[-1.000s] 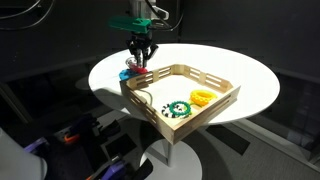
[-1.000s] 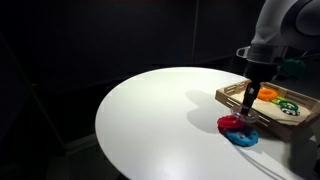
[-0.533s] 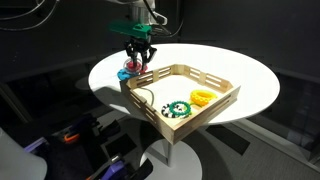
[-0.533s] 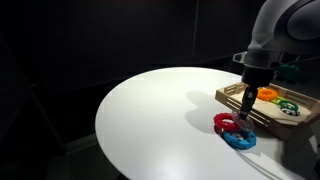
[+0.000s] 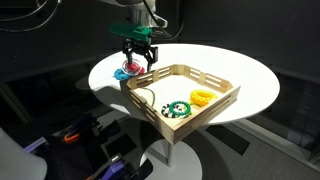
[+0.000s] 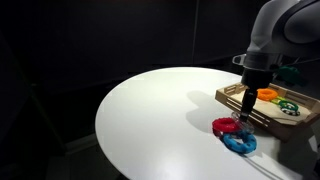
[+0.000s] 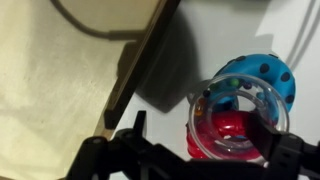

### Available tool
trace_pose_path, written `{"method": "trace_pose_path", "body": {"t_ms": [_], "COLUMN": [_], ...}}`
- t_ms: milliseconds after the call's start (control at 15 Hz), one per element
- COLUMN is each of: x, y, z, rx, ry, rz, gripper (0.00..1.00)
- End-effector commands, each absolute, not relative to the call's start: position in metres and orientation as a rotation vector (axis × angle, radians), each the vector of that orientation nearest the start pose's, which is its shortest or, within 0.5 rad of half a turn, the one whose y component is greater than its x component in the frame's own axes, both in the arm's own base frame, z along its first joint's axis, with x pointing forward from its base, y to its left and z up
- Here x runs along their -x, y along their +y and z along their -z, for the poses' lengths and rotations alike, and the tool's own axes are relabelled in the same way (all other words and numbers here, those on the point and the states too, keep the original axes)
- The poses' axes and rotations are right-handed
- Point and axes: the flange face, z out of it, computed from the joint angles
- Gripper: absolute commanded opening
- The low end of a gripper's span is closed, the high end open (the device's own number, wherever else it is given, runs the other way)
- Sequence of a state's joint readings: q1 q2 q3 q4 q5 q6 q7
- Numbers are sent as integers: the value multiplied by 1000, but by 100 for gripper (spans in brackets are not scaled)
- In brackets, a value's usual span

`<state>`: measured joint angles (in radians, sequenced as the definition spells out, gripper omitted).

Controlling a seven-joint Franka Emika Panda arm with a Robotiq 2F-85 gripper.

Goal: Move the clear ring from the tray to the table

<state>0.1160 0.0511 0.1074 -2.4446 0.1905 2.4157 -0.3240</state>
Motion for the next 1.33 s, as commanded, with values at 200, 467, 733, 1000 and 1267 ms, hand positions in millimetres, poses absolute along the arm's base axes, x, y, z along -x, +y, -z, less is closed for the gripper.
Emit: {"method": "trace_pose_path", "body": {"t_ms": [200,467,733,1000,1267], "x": [-473,-474,-473,-470,-466], "y": [95,88,73,55,47], "z": [-291,-304,-319,-339,-367], "rx": [2956,2980,3058,3155,3207], "ry": [-584,-555,-507,-412,-318], "rz": [-83,-82,-91,-116,-120], "gripper": [100,100,100,100,100]}}
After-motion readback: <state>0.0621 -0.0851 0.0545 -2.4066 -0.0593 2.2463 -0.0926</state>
